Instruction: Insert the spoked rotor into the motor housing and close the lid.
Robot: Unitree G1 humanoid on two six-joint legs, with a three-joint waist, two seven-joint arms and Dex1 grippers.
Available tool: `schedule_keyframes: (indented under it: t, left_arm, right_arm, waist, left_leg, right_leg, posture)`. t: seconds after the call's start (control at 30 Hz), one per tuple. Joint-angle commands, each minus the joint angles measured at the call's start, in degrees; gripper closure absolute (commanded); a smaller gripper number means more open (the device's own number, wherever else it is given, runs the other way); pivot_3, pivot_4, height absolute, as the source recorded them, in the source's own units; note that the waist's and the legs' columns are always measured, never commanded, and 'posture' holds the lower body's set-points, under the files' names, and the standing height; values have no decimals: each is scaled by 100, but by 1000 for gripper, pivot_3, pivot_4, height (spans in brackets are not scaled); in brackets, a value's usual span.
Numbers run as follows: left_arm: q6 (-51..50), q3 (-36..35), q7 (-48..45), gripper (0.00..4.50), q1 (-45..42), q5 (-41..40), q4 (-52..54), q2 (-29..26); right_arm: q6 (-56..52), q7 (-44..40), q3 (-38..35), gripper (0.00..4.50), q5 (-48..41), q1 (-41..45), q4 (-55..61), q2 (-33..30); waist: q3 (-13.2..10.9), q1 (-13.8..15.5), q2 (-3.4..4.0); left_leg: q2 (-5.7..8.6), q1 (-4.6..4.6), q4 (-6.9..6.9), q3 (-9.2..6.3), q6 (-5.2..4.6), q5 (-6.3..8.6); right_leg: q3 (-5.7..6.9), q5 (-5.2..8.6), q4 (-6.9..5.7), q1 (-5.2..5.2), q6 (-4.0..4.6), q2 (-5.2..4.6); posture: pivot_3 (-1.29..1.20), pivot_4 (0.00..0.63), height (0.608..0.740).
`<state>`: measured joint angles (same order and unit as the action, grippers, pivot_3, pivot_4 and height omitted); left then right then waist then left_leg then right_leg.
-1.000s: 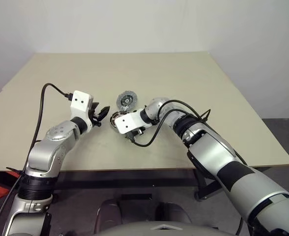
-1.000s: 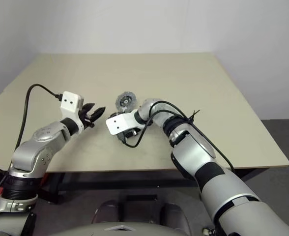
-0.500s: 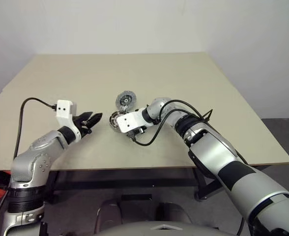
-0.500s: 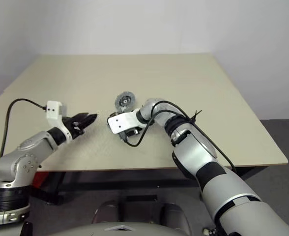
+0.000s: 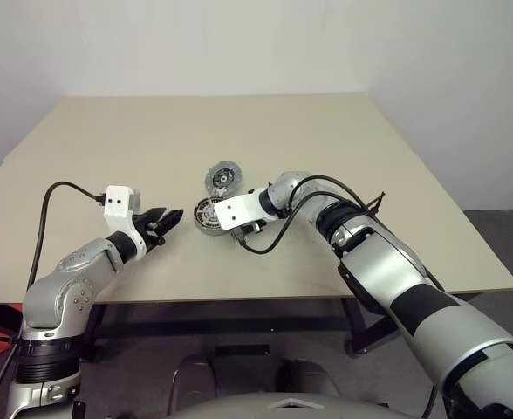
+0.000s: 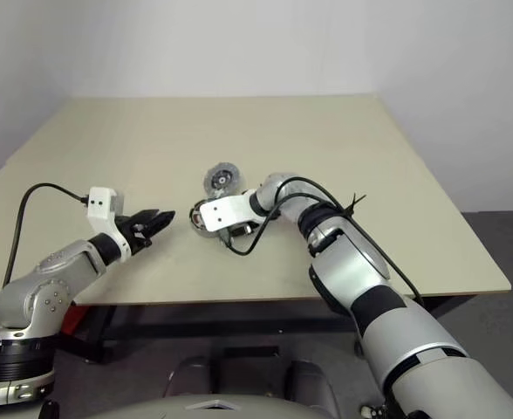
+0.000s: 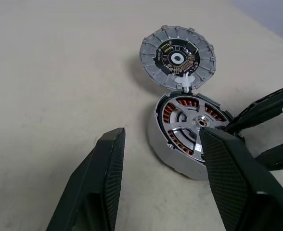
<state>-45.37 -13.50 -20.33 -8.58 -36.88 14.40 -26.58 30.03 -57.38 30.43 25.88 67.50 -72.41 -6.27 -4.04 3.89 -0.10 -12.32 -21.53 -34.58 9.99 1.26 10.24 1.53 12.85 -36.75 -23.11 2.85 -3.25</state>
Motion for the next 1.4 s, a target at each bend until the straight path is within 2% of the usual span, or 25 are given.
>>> schedule_keyframes:
  t: [0.03, 0.3, 0.4, 0.53, 0.97, 1.07, 1.17, 1.4]
  left_arm:
    - [28, -51, 8, 1903, -33, 47, 226, -47]
    - [19, -72, 11, 1903, -79, 112, 192, -51]
    - [16, -65, 8, 1903, -85, 130, 191, -43]
    - [18, -59, 9, 1903, -99, 161, 181, -32]
    - [34, -30, -11, 1903, -100, 219, 152, -21]
    - [41, -28, -9, 1903, -106, 235, 141, -18]
    - [53, -35, -1, 1903, -94, 245, 137, -2]
    - [103, -19, 24, 1903, -22, 304, 142, 109]
  right_arm:
    - [-19, 46, -58, 2198, 46, 215, -17, -10]
    - [56, -53, -56, 2198, 50, 108, 21, 47]
    - [11, -165, -140, 2754, -27, 151, 44, 108]
    - [-48, 4, -212, 4058, -1, 228, 51, 172]
    - [-59, 72, -257, 4058, 9, 222, 41, 148]
    - [-87, -33, -245, 4478, 24, 203, 47, 96]
    - [-143, 44, -253, 4478, 64, 184, 57, 47]
    - [167, -396, -184, 4478, 77, 30, 189, -212]
  waist:
    - [0, -1, 1]
    - [0, -1, 1]
    - [0, -2, 1]
    - [0, -13, 1]
    - [-5, 0, 8]
    - [-4, 2, 7]
    - [-5, 1, 8]
    - [-5, 16, 8]
  left_leg:
    - [-1, 0, 0, 0, 0, 0]
    - [-1, 2, 0, 0, 0, 0]
    - [-1, 2, 0, 0, 0, 0]
    - [-2, 1, 1, 0, 0, 0]
    - [-4, -3, 1, 1, 0, 1]
    - [-3, -3, 1, 0, 0, 1]
    - [-3, -3, 1, 0, 0, 1]
    - [4, -3, 1, 0, -1, 1]
  right_leg:
    - [0, 0, 0, 0, 1, 1]
    - [0, 1, 0, 0, 1, 1]
    - [0, 1, -1, 0, 1, 1]
    - [0, 2, 0, -1, 4, 2]
    - [0, 3, 0, -5, 4, 4]
    - [-1, 3, 0, -5, 4, 3]
    - [-1, 3, 0, -5, 4, 3]
    - [-1, 3, 0, -1, 4, -3]
  posture:
    - [0, 0, 740]
    - [0, 0, 740]
    - [0, 0, 740]
    - [0, 0, 740]
    - [0, 0, 740]
    - [0, 0, 740]
    - [0, 0, 740]
    - [0, 0, 740]
